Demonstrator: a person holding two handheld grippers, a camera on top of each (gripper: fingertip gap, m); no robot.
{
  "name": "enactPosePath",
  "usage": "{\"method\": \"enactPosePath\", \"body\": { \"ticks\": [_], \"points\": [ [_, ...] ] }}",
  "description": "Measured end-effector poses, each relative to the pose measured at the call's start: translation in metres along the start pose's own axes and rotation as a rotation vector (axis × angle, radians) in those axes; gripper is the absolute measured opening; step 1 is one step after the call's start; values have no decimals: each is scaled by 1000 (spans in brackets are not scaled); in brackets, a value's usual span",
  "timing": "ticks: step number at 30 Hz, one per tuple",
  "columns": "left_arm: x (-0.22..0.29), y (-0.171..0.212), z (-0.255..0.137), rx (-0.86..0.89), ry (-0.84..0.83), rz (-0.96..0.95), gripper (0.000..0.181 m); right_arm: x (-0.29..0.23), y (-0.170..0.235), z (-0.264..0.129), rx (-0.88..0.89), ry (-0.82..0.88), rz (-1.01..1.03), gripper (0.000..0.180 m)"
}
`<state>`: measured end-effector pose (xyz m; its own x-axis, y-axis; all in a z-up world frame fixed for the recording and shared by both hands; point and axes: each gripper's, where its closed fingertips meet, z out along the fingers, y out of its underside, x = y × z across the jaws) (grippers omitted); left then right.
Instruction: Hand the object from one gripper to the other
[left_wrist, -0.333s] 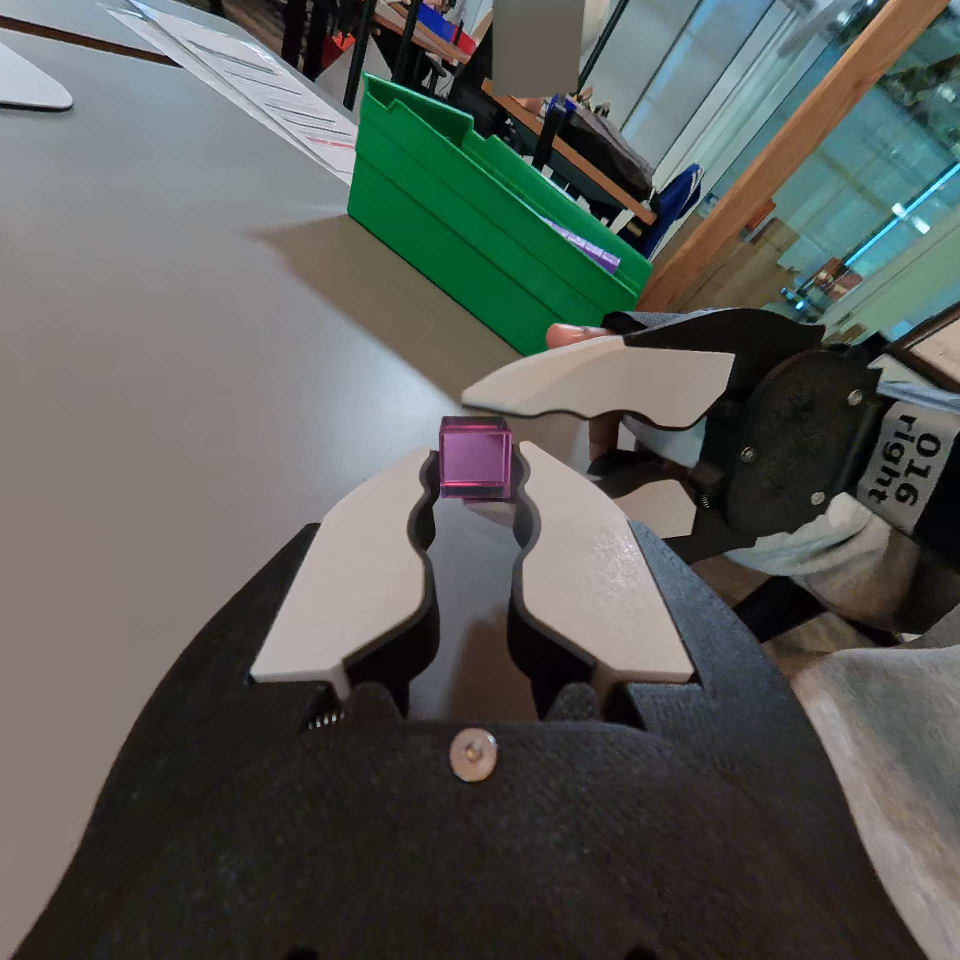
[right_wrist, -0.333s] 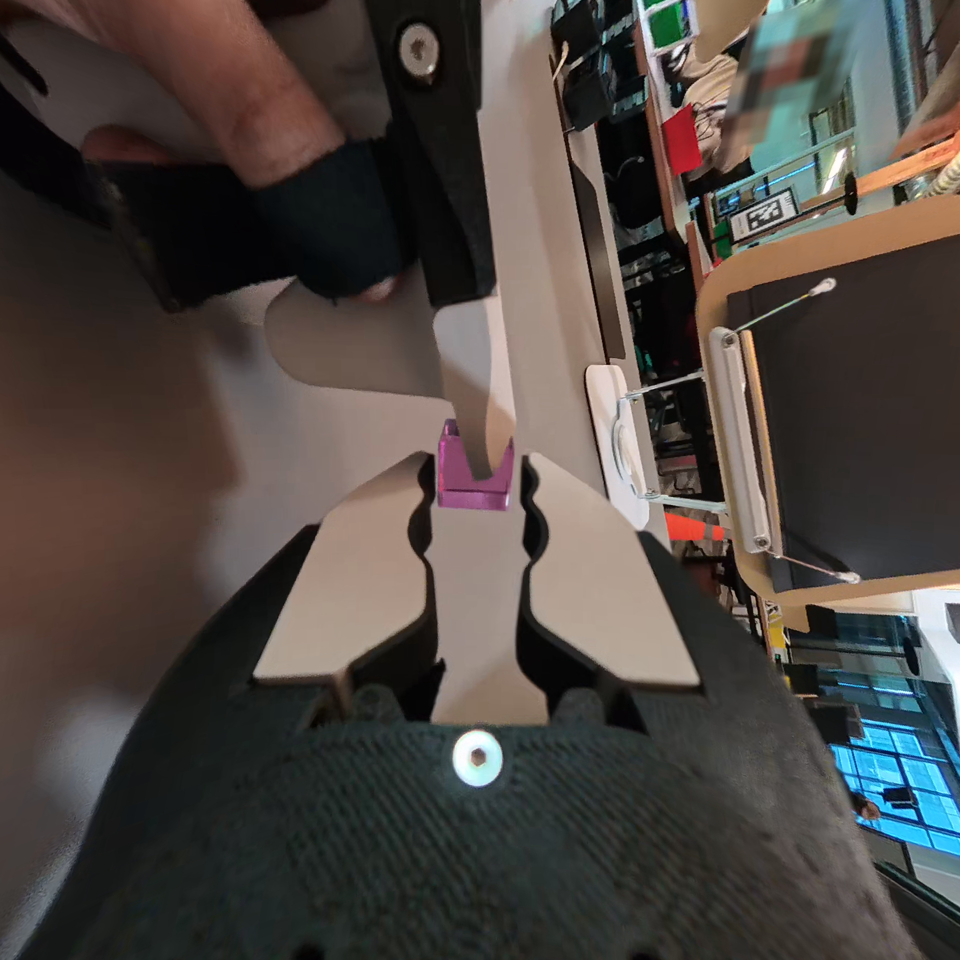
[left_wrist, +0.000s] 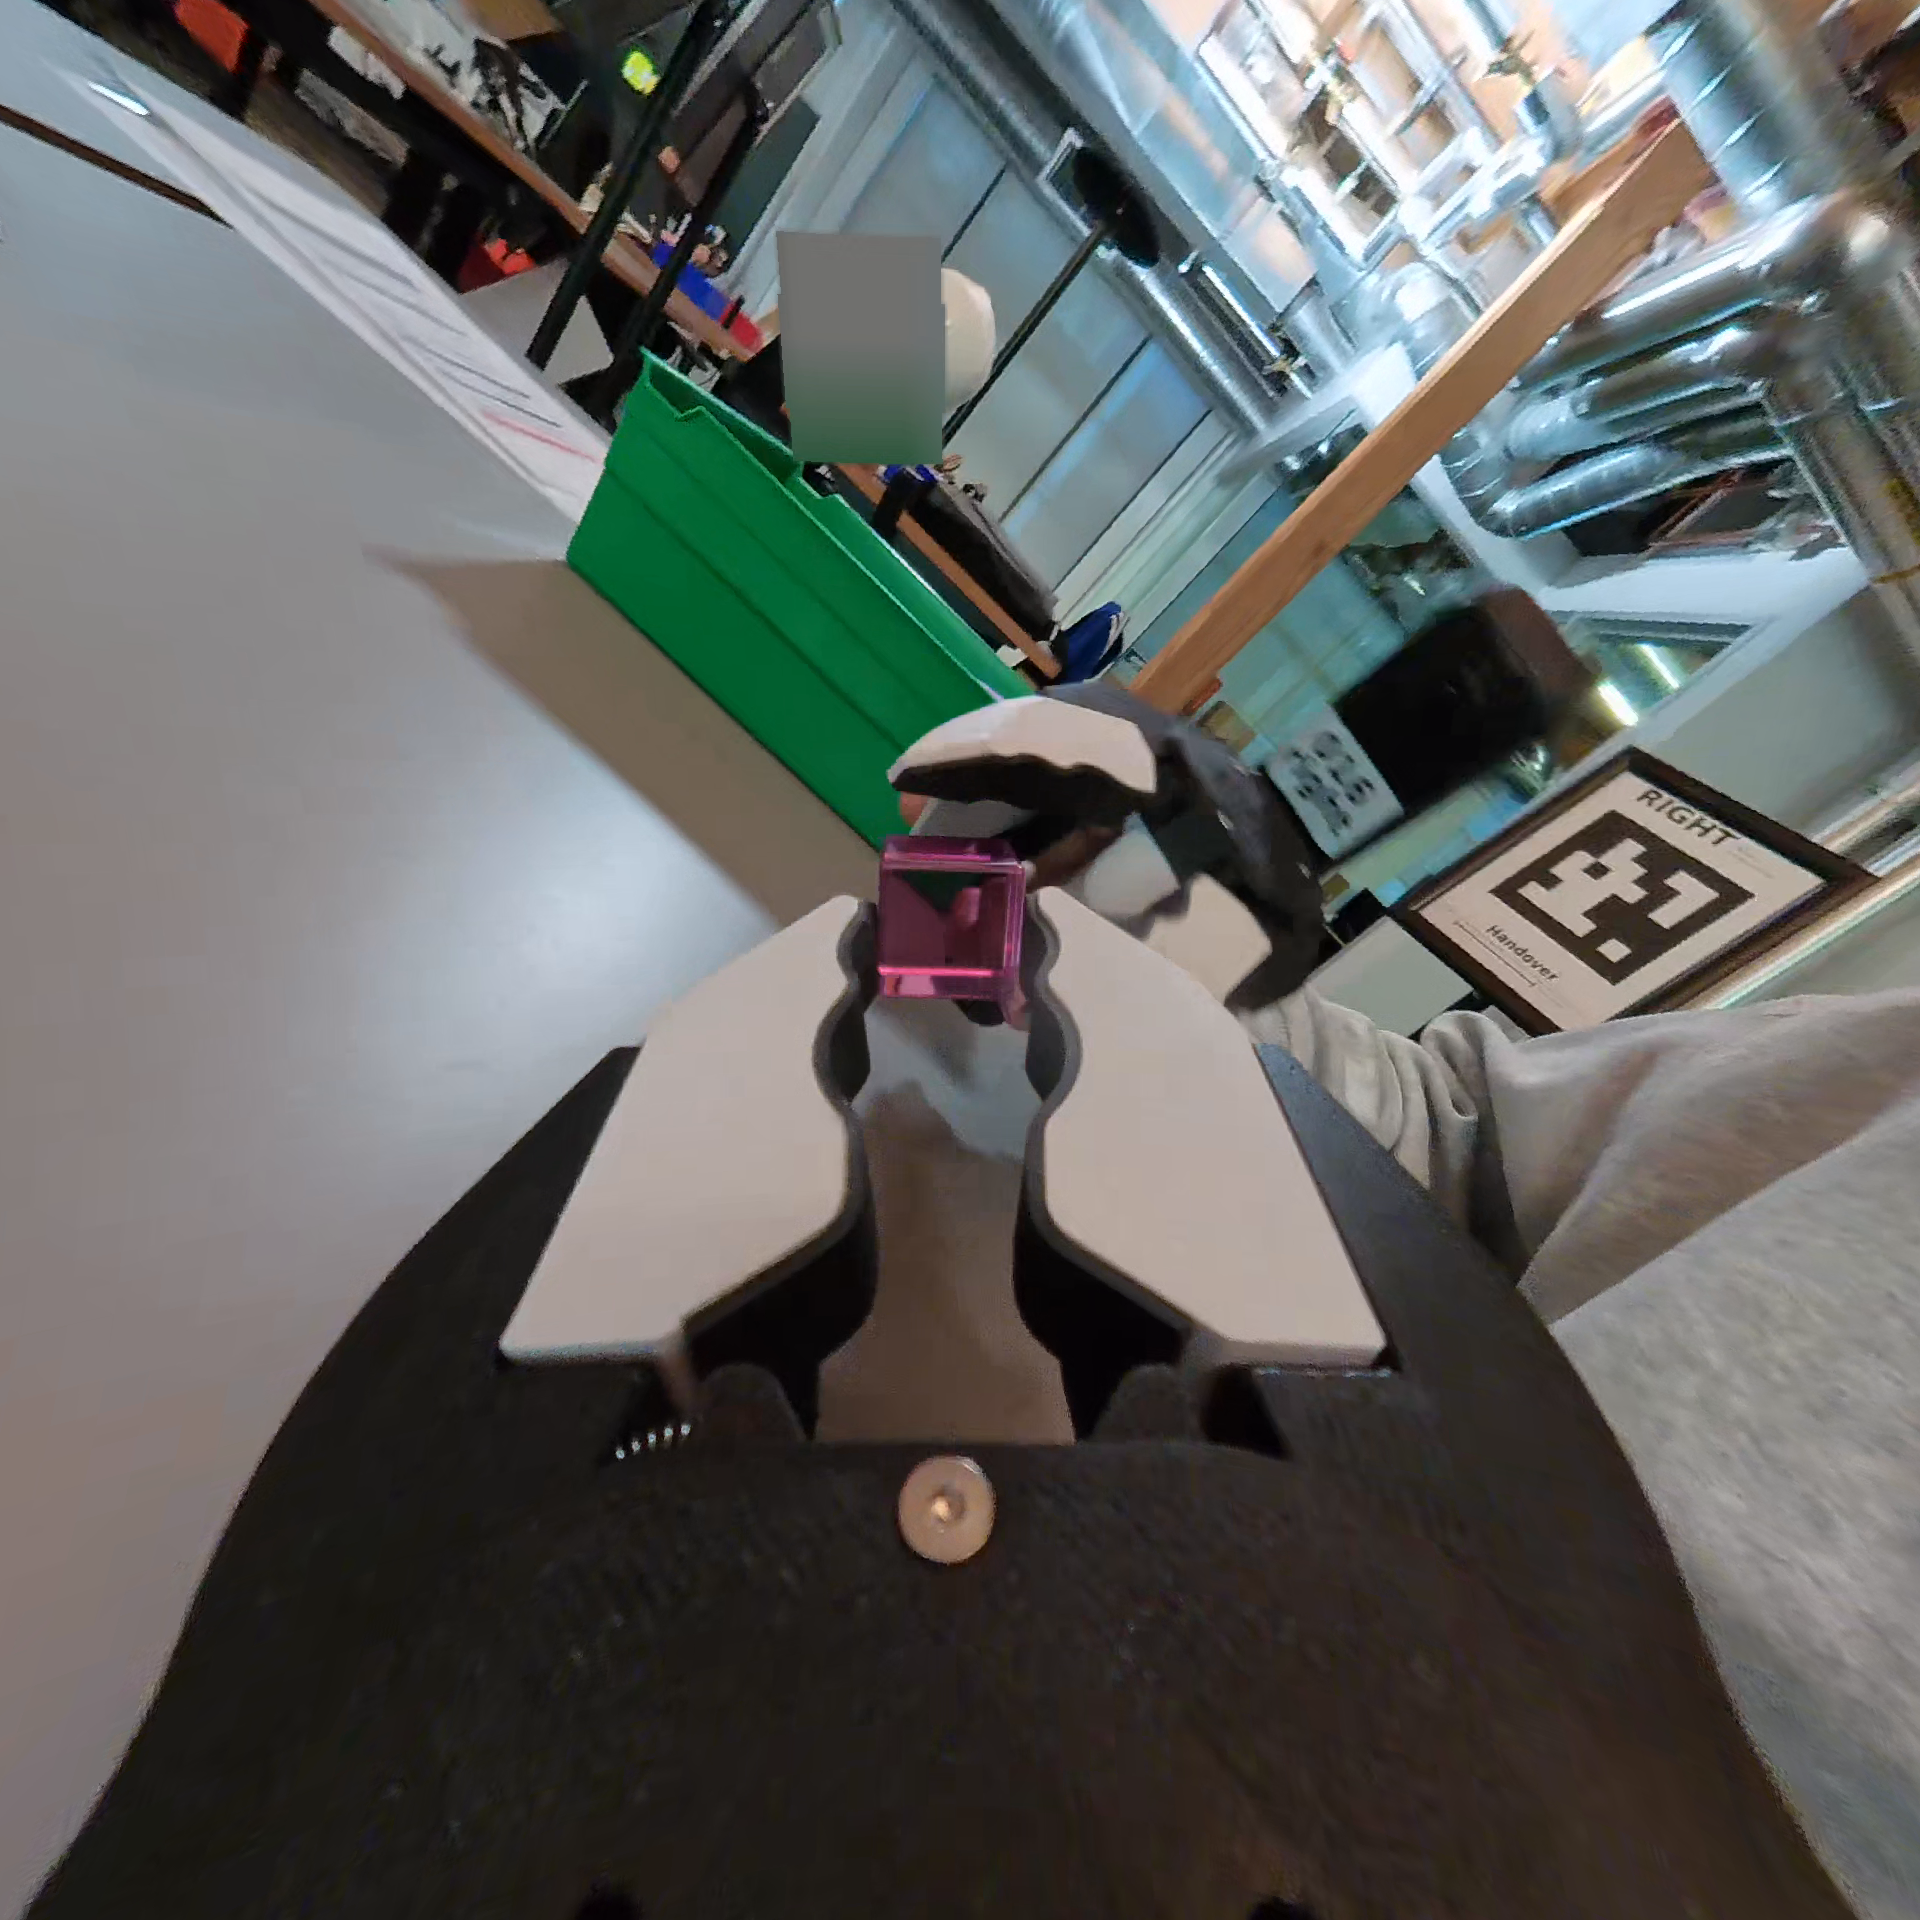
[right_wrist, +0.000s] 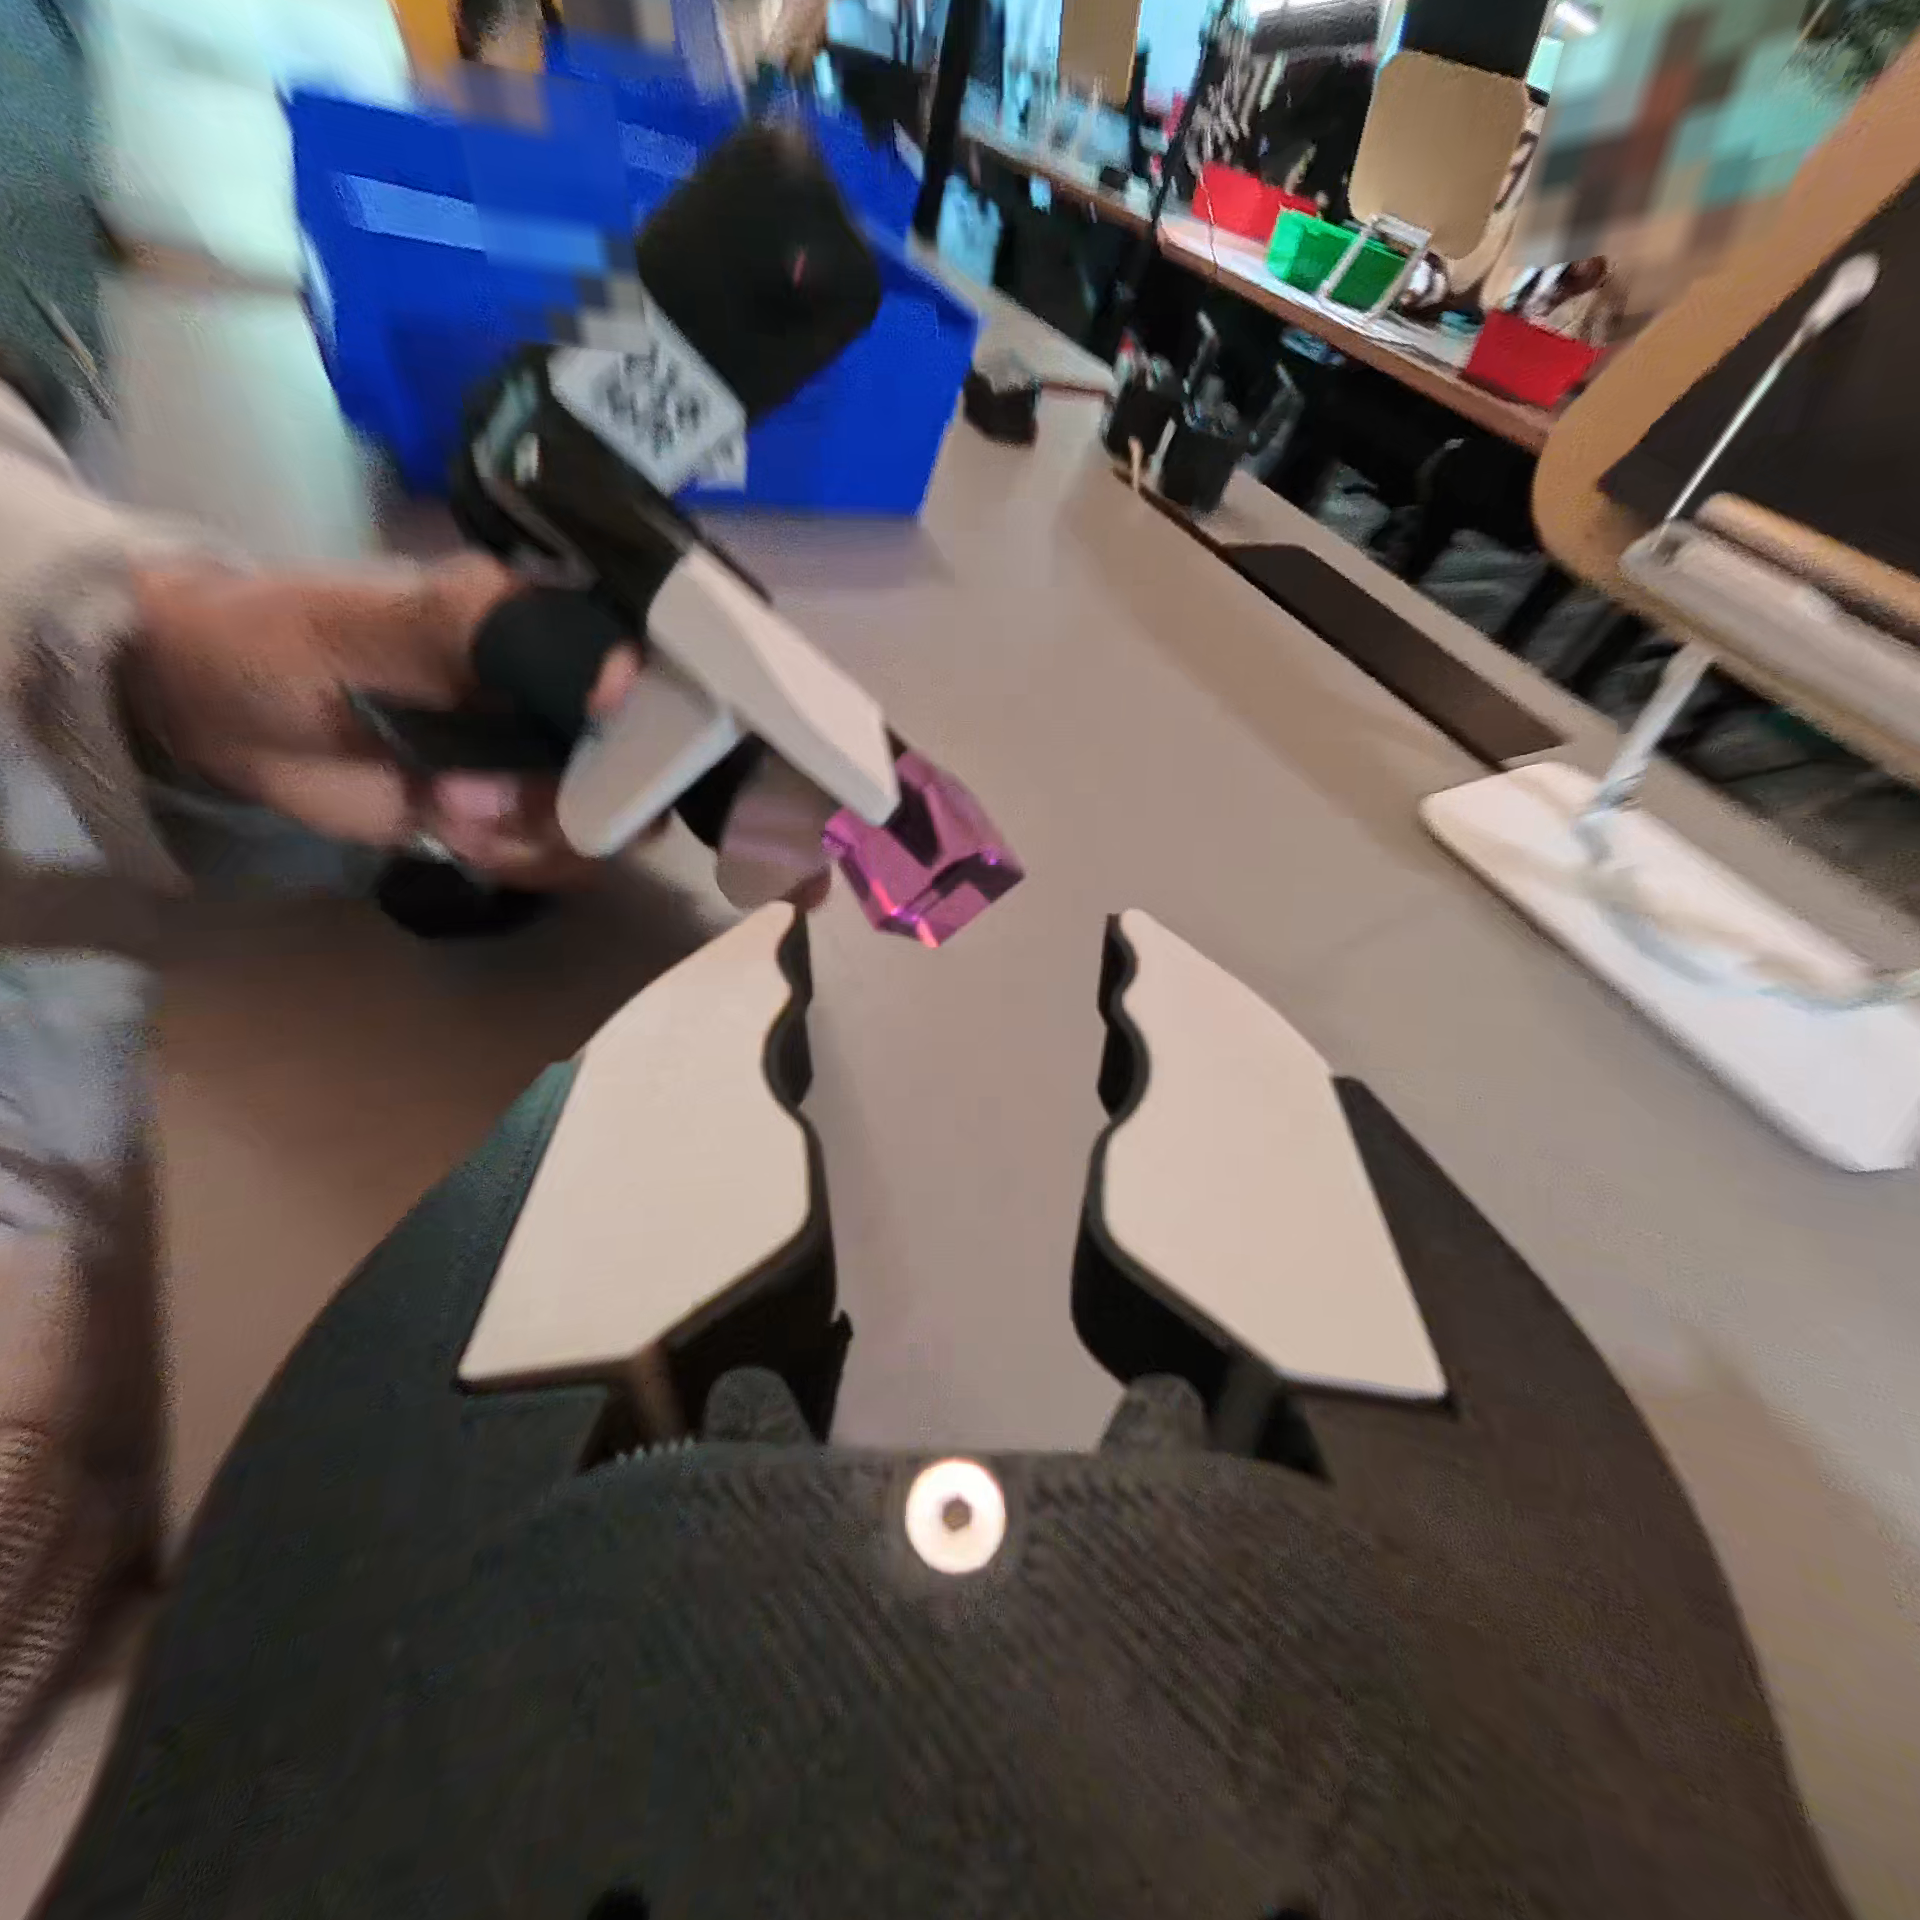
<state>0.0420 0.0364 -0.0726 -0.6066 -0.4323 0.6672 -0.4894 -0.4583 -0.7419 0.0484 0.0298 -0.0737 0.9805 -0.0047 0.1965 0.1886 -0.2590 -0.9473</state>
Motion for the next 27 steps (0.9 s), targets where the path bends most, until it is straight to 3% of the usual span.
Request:
{"method": "enactPosePath", "body": {
  "ticks": [1, 5, 8, 16, 19, 27],
  "points": [
    [3, 0, 1, -1, 16, 11, 27, 2, -5, -3, 55, -43, 118, 52],
    [17, 2, 4, -11, 78, 70, 27, 6, -25, -15, 249, -258, 549, 44],
    [26, 2, 6, -7, 118, 91, 27, 6, -27, -17, 301, -342, 704, 42],
    [31, -2, 5, 29, 158, 56, 27, -13, -27, -10, 270, -453, 763, 34],
    [32, -2, 5, 30, 166, 49, 27, -15, -26, -9, 256, -453, 753, 26],
    [31, -2, 6, 45, 158, 44, 27, -15, -24, -9, 244, -451, 765, 26]
  ]
}}
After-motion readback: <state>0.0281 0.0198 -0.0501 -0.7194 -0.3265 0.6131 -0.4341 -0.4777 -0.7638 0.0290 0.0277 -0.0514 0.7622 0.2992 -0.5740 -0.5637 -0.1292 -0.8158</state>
